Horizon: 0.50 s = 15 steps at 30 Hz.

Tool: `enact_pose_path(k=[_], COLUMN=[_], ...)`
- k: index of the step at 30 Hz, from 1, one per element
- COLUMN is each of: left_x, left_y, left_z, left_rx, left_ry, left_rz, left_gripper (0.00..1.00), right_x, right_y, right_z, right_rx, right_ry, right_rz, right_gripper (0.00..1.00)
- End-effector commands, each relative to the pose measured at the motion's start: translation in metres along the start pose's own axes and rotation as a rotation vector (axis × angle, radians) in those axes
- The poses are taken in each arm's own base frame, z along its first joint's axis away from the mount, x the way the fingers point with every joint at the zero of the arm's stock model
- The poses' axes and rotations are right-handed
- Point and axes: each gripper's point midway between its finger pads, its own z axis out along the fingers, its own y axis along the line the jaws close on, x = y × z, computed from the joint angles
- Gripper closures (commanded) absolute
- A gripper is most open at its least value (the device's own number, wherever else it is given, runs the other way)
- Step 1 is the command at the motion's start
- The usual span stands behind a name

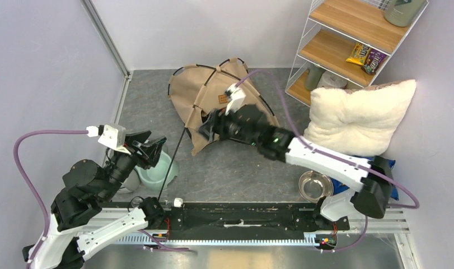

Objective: Set up the pet tent

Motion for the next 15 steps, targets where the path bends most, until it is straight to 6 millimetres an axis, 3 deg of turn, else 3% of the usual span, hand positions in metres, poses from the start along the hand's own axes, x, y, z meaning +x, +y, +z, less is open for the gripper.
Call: enact_pose_path(k=[1,3,6,10,15], left_x=[0.001,0.002,0.004,0.004,0.003], left_y=[0.005,0.006,0.005,0.005,0.006], left_z=[0.005,0.006,0.006,0.006,0.005], left_rx=[-0.033,-0.037,-0.034,-0.034,-0.037], left_ry=[-0.004,-0.004,-0.002,-0.004,-0.008], left_rz=[0.04,0.04,0.036,0.04,0.041], left_gripper=[0.38,0.38,0.38,0.38,0.38], right_x=[0.028,0.061,0.095,0.123,0.132], right_y=[0.053,0.073,0.095,0.087,0.076], right_z=[0.026,0.038,0.057,0.08,0.098], right_rx=[-0.066,-0.08,-0.128,-0.054,-0.012], right_ry=[-0.103,-0.066,-0.028,-0.003,-0.037], right_rz=[0.092,0.073,0.043,0.066,0.069], right_gripper=[0.22,0.2,0.18,0.17,0.18])
